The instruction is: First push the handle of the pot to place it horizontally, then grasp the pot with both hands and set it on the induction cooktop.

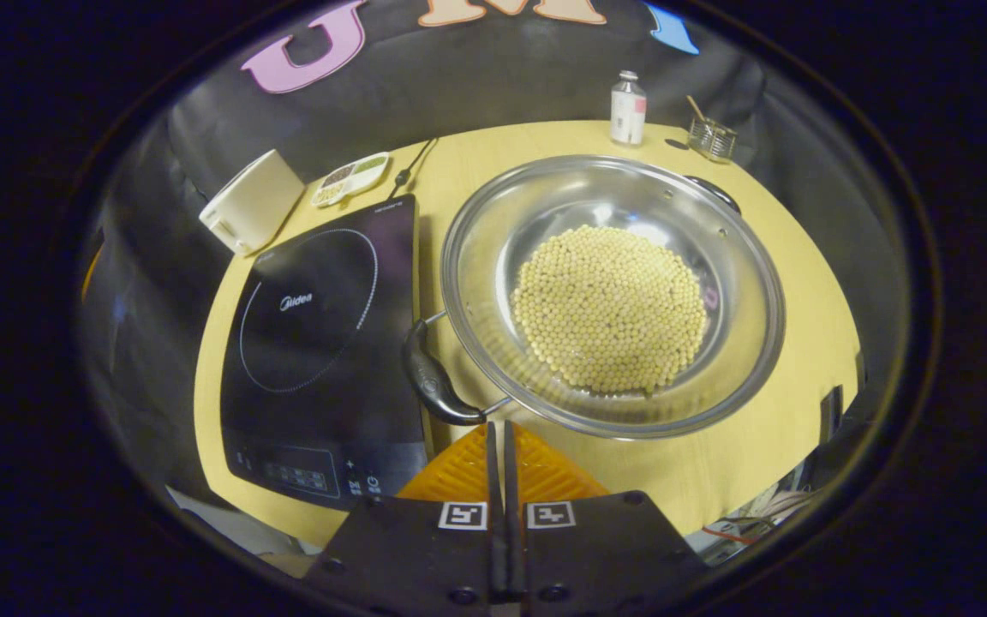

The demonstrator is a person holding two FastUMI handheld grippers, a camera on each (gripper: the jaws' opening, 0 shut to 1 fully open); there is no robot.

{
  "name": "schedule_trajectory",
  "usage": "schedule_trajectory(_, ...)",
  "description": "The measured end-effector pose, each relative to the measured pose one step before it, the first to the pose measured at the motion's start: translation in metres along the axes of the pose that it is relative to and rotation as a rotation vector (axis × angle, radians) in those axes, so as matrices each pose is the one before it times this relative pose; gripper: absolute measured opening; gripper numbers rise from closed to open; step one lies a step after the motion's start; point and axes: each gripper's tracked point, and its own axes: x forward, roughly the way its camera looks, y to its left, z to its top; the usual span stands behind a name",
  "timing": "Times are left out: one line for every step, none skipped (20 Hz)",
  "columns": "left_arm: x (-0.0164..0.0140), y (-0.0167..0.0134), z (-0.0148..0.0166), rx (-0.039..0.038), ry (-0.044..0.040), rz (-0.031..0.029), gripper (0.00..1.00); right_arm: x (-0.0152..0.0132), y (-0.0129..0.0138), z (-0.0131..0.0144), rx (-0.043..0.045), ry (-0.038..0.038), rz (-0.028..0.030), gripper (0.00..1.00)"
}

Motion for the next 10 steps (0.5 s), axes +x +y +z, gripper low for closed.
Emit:
schedule_trajectory(-0.00075,0.00223,-0.00043,-0.00018,0.00005,0.00473,0.95,0.00207,0.00427,0.00223,0.01116,-0.00148,0.00594,0.02)
schedule_trajectory(-0.00104,0.00199,-0.00047,-0.00091,0.00055,0.0035,0.95,0.00263,0.00363,0.00382,0.00675,-0.00231,0.00368,0.0)
schedule_trajectory(-0.0023,0.00189,-0.0009,-0.0008,0.00172,0.00379,0.95,0.00184,0.00213,0.00297,0.00589,-0.00476,-0.00004,0.0)
schedule_trajectory(-0.00191,0.00101,-0.00097,-0.0002,0.00223,0.00274,0.95,0.00146,0.00166,0.00512,0.00804,-0.00625,-0.00187,0.03)
schedule_trajectory(-0.00221,0.00114,-0.00024,0.00066,0.00131,0.00342,0.95,0.00221,0.0027,0.00154,0.00962,0.00071,0.00422,0.03)
schedule_trajectory(-0.00048,0.00149,-0.00149,-0.00123,0.00099,0.00143,0.95,0.00235,0.00307,0.00247,0.00929,-0.00216,0.0041,0.0)
schedule_trajectory(-0.00161,0.00049,-0.00073,-0.00071,0.00221,0.00129,0.95,0.00241,0.00162,0.00108,0.0062,-0.0008,0.00207,0.02)
schedule_trajectory(-0.0008,0.00045,-0.00159,-0.00003,0.00387,0.00166,0.95,0.00278,0.00207,0.00091,0.00364,0.00075,-0.00251,0.03)
schedule_trajectory(-0.00155,0.00161,-0.00071,0.00258,0.00232,0.004,0.95,0.00207,0.00096,0.00048,0.00371,-0.0003,-0.00265,0.0)
schedule_trajectory(-0.00234,0.00148,0.0012,0.00258,-0.00041,0.00287,0.95,0.00228,0.00216,0.00181,0.00544,-0.00373,-0.00061,0.02)
